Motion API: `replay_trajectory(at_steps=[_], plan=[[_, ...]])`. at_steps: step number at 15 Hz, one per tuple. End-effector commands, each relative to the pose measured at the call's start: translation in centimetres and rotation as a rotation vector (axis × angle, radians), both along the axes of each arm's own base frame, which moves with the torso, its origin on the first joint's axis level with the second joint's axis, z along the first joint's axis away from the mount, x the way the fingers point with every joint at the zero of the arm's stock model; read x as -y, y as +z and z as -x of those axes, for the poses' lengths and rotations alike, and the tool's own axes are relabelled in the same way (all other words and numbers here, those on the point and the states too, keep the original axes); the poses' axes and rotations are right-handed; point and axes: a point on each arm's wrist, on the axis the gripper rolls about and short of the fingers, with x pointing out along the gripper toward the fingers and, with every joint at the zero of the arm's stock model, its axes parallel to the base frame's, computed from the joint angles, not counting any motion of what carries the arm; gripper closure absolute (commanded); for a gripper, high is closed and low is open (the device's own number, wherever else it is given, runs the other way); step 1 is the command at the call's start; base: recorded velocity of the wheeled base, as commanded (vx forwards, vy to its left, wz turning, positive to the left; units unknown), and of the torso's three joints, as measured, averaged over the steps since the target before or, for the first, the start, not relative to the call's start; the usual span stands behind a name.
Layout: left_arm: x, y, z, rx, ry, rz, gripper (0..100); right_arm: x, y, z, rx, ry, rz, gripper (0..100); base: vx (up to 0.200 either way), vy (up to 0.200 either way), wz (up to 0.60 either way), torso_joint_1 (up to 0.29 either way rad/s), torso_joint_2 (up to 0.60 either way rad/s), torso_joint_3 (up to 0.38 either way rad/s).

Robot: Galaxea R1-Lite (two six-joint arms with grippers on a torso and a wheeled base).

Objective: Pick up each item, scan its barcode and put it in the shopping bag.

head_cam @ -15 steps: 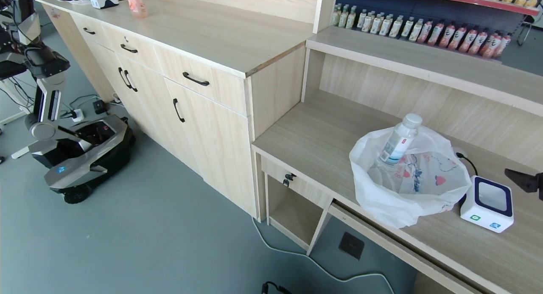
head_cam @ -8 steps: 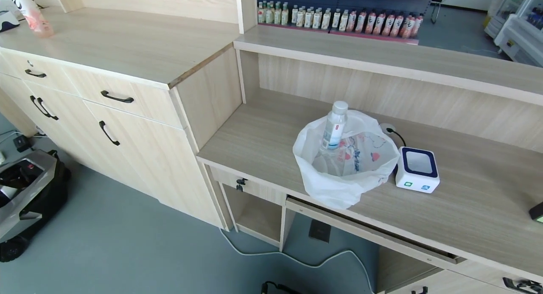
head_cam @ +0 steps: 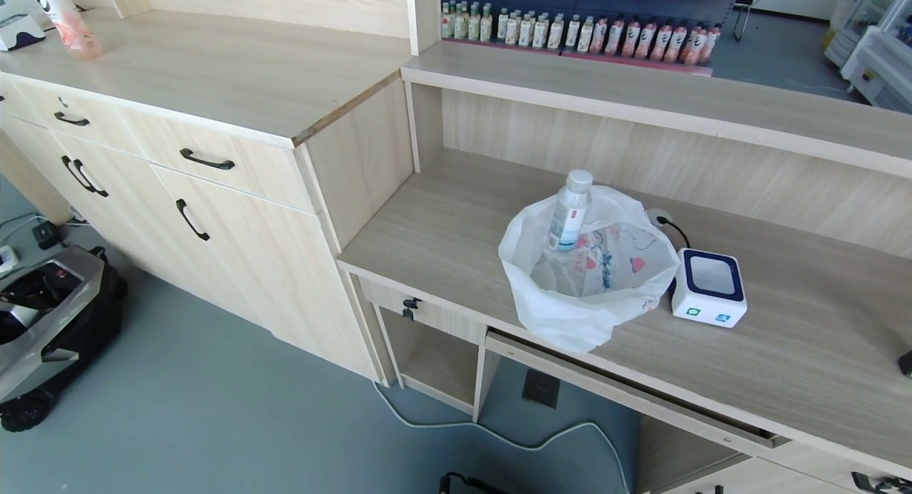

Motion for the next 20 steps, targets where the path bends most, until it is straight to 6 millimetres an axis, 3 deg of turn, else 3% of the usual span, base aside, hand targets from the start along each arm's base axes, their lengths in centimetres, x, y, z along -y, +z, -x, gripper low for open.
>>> replay_trajectory(at_steps=[1,5,10,14,20], plan=[[0.0,0.0,0.0,0.001,0.0,0.0,0,0.1,-1.5,0.2,-0.038,0.006,-0.001,0,0.0,0.0,0.0,0.0,0.0,0.0],[0.0,0.0,0.0,0.001,0.0,0.0,0,0.8,-1.7,1.0,-0.022,-0.019,0.009,0,0.0,0.0,-0.15,-0.07,0.13,0.056],[0.0,0.0,0.0,0.001,0.0,0.0,0,1.2,-2.8,0.5,0.035,0.015,-0.054,0,0.0,0.0,0.0,0.0,0.0,0.0],[0.0,0.0,0.0,0.001,0.0,0.0,0,1.4,-3.1,-2.8,0.157,0.137,-0.114,0,0.0,0.0,0.0,0.0,0.0,0.0],[0.0,0.0,0.0,0.001,0.0,0.0,0,-0.4,-4.4,-5.3,0.157,0.236,-0.166,0,0.0,0.0,0.0,0.0,0.0,0.0]])
